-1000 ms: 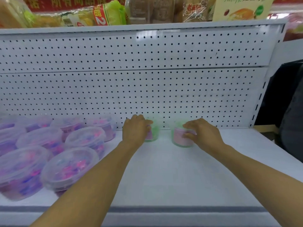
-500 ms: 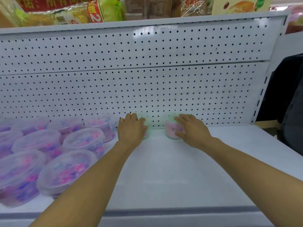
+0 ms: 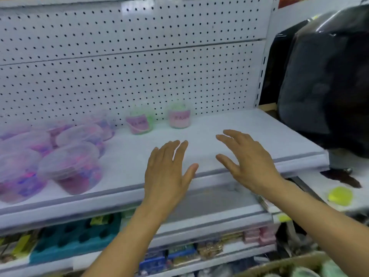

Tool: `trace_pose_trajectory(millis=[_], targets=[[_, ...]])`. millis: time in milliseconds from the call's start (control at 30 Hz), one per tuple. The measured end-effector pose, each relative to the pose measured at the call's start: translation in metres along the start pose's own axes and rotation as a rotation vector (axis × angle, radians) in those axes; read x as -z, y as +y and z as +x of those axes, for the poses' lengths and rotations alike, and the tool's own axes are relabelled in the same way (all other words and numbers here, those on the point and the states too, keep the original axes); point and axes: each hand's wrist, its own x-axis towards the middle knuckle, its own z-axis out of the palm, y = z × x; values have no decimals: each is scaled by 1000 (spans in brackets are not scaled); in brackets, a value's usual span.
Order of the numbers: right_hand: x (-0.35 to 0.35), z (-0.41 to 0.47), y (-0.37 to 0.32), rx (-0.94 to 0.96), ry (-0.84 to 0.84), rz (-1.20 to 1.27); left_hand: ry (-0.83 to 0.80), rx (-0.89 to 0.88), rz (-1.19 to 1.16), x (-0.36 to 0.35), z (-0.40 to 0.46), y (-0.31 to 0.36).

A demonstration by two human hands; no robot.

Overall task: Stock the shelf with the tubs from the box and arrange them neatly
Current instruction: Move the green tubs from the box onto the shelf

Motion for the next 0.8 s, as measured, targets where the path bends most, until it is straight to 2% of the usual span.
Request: trace_pose_trajectory(millis=[200,367,533,633,733,800], targets=[[23,-125,15,-88,52,19,-92,-153,-91,-7,-83,68],[9,-222,35,-228,-49,34,-326,-127,-210,-49,-153,109],[-29,-319,58,-549,-287,117,-750,44,-369,-121,-222,126],[-62,-376,71,-760,-472,199,-989,111,-385,-174,-253,132],[-98,-427,80,-981,-694,306,-1174,126,-385,-222,-279,138],[-122,-455,86,-1180,-753,380,-1246,137,-369,-250,-293,141]])
